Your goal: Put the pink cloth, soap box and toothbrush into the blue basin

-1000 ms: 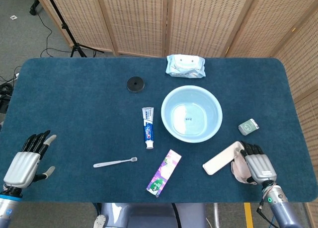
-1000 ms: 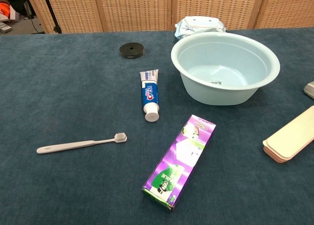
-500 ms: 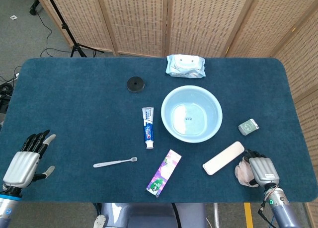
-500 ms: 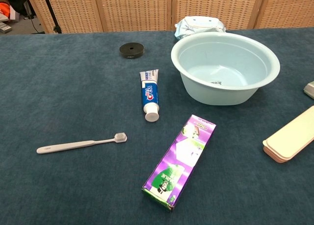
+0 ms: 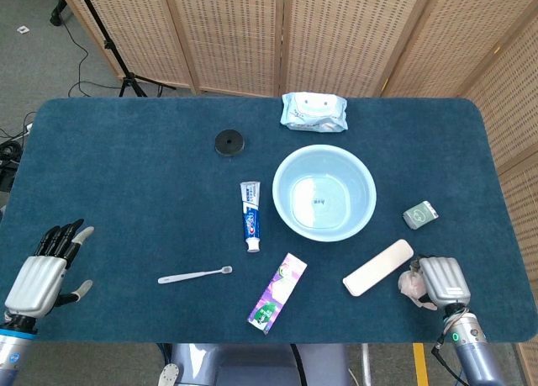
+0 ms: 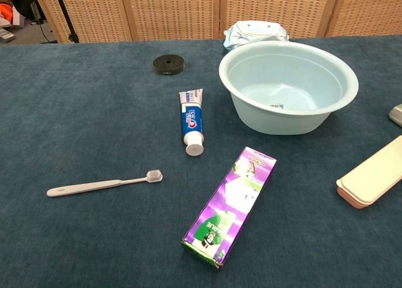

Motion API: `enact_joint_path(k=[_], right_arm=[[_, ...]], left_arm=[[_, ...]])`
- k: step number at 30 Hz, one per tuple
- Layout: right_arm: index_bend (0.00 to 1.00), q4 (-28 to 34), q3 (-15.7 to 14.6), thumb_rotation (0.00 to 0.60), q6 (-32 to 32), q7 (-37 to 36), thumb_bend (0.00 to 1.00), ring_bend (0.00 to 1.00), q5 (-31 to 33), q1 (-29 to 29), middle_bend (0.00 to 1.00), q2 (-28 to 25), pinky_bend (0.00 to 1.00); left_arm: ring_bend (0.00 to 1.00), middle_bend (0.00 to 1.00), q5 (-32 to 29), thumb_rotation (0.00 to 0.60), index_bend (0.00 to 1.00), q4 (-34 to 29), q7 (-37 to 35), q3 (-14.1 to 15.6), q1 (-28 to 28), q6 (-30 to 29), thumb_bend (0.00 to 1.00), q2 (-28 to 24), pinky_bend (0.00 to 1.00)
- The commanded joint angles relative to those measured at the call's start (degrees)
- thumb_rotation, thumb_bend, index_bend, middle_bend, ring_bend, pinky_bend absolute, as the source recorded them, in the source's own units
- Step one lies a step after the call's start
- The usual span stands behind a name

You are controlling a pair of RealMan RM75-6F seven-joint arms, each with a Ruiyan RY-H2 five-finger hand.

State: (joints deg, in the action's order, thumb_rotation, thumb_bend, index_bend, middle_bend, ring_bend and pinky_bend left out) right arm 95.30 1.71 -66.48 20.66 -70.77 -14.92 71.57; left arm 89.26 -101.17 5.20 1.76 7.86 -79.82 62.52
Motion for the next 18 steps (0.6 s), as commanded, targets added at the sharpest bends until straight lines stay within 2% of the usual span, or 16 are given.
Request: enact_joint_path(k=[1, 11, 18], right_arm=[[0.73, 1.93, 1.18, 0.6, -0.72, 2.08, 0.21, 0.54, -0.32, -1.08, 0.5, -1.01, 0.54], [0.73, 9.49, 5.44, 0.6, -0.29, 14.01, 0.21, 0.54, 1.93, -6.65, 0.51, -6.13, 0.54], [0.73, 14.94, 8.74, 0.6, 0.23, 18.59, 0.21, 0.54, 6.12, -10.36, 0.51, -8.29, 0.54]], left_arm=[[0.0, 0.0, -0.06, 0.6, 0.0, 0.0, -0.03, 0.01, 0.0, 0.04, 0.24, -0.05, 0.0], [0.0, 0.0, -0.08, 0.6, 0.0, 0.03, -0.06, -0.02, -0.01, 0.01, 0.24, -0.09, 0.0], [0.0, 0.0, 0.08, 0.6, 0.0, -0.16, -0.55, -0.02, -0.14, -0.31, 0.24, -0.4, 0.0]])
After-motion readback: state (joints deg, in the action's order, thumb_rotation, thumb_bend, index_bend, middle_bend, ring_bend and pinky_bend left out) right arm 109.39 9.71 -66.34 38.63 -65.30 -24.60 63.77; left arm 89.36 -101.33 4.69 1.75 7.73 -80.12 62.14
